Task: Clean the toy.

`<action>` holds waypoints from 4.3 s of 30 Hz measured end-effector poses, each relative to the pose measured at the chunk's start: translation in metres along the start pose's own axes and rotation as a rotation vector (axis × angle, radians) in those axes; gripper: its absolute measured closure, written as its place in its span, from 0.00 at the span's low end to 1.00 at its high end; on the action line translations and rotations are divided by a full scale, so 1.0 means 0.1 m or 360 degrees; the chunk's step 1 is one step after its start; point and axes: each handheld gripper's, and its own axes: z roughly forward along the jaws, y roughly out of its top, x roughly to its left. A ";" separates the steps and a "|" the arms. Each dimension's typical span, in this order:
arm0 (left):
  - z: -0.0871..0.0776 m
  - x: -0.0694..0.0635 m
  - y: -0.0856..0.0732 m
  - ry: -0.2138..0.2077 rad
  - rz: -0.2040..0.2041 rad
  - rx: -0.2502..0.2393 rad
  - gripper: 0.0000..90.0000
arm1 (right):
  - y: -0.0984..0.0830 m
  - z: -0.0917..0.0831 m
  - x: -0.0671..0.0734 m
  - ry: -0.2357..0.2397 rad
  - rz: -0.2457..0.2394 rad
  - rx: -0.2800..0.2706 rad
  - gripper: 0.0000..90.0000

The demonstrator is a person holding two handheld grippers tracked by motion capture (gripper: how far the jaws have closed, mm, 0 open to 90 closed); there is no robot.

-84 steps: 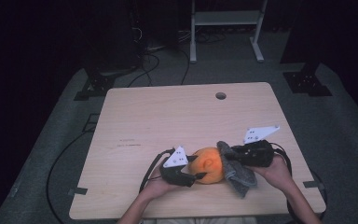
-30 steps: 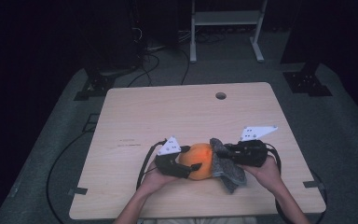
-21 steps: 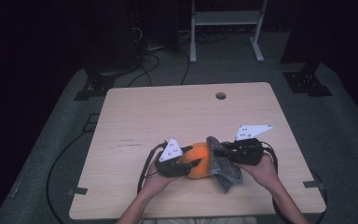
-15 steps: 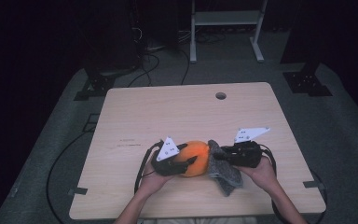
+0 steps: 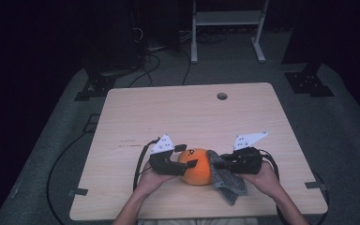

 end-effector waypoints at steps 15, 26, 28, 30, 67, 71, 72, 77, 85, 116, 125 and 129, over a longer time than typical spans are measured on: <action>0.09 -0.09 -0.04 -0.0104 0.0117 0.0216 0.24 | 0.13 0.13 0.20 0.0112 -0.0157 0.0083 0.84; 0.06 -0.15 -0.08 -0.0137 0.0216 0.0209 0.33 | 0.09 0.10 -0.02 -0.0041 -0.0064 0.0045 0.84; 0.08 -0.13 -0.06 -0.0121 0.0162 0.0218 0.25 | 0.04 0.06 0.01 -0.0042 -0.0071 0.0067 0.84; 0.11 -0.15 -0.07 -0.0118 0.0184 0.0235 0.22 | 0.01 0.04 0.04 -0.0017 -0.0089 0.0091 0.85; 0.05 -0.19 -0.07 -0.0132 0.0260 0.0183 0.30 | -0.82 -0.79 -0.52 -0.0499 0.0226 -0.0042 0.54; 0.04 -0.19 -0.07 -0.0137 0.0257 0.0182 0.27 | -0.81 -0.81 -0.53 -0.0474 0.0245 -0.0079 0.50; 0.05 -0.19 -0.06 -0.0134 0.0256 0.0180 0.26 | -0.81 -0.81 -0.53 -0.0473 0.0245 -0.0083 0.50; 0.04 -0.18 0.00 -0.0158 0.0192 0.0140 0.16 | -0.78 -0.83 -0.51 -0.0454 0.0237 -0.0129 0.50; 0.18 -0.13 -0.03 -0.0190 0.0126 0.0247 0.11 | -0.69 -0.76 -0.48 -0.0392 0.0207 -0.0146 0.50; 0.41 0.37 0.29 0.0276 0.0115 0.0046 0.41 | -0.68 -0.64 -0.43 -0.0307 0.0226 -0.0197 0.43; 0.17 0.37 0.28 0.0281 0.0039 -0.0038 0.18 | -0.67 -0.59 -0.43 -0.0298 0.0222 -0.0175 0.43; 0.09 0.34 0.27 0.0303 0.0053 -0.0038 0.16 | -0.66 -0.57 -0.41 -0.0301 0.0211 -0.0169 0.42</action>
